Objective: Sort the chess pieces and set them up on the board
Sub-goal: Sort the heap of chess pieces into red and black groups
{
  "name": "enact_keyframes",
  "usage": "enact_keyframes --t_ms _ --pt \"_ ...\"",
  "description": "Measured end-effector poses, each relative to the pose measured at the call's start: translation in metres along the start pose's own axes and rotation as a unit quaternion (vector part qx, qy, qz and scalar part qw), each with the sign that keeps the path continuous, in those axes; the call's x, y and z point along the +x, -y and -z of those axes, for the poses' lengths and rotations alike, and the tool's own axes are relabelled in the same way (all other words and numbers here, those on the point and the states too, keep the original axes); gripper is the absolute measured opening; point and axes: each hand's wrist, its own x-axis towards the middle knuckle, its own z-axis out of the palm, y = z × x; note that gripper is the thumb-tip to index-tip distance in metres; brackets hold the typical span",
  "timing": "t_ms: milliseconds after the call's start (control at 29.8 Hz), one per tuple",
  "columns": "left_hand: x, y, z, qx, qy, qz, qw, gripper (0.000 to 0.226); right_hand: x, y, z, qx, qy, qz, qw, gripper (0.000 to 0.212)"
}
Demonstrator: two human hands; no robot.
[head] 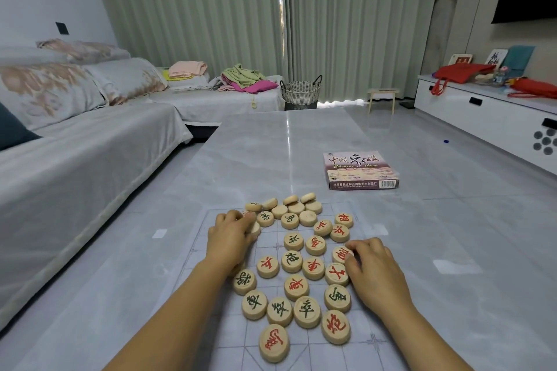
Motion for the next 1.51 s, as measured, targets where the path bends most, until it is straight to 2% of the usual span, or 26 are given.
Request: enact_keyframes --t_ms 134,268,336,470,537,772,906,1040,1208,1309,1510 --pt "0.0 -0.005 0.002 -0.061 0.026 0.01 0.998 0.04 0.001 0.0 0.0 0.0 -0.001 -0.001 1.0 0.034" --pt "-0.019 0.0 0.004 -0.101 0.059 -0.039 0.992 0.051 0.0 -0.001 0.0 -0.001 -0.002 -0.002 1.0 0.035" --pt "-0.029 0.006 0.007 -0.155 0.048 -0.043 0.986 0.055 0.0 -0.001 0.0 -0.002 0.0 -0.002 1.0 0.035" --pt "-0.038 0.017 0.012 -0.297 0.011 0.079 0.952 0.05 0.0 -0.002 0.0 -0.002 0.001 -0.004 1.0 0.034" --pt "-0.041 0.02 0.01 -0.313 0.024 0.093 0.945 0.047 0.0 -0.002 -0.001 -0.002 0.001 -0.003 1.0 0.034" --pt "-0.046 0.018 0.009 -0.31 0.01 0.082 0.947 0.027 0.002 -0.002 -0.001 -0.001 0.001 -0.01 1.0 0.034" --pt "-0.046 0.017 0.008 -0.295 0.003 0.071 0.953 0.03 0.002 -0.002 -0.001 -0.002 0.003 -0.011 1.0 0.034" --pt "-0.042 0.013 0.005 -0.262 0.04 0.06 0.962 0.04 0.002 -0.002 -0.002 -0.001 0.002 -0.01 1.0 0.033" --pt "-0.031 -0.004 0.004 -0.161 0.063 0.08 0.982 0.043 0.002 -0.004 -0.003 0.006 -0.003 -0.006 1.0 0.033" --pt "-0.027 -0.01 0.006 -0.163 0.078 0.091 0.979 0.045 0.002 -0.005 -0.003 0.01 -0.005 -0.006 1.0 0.034" --pt "-0.015 -0.023 0.005 -0.097 0.114 0.003 0.989 0.052 0.0 -0.005 -0.002 0.033 0.0 -0.007 0.999 0.033"
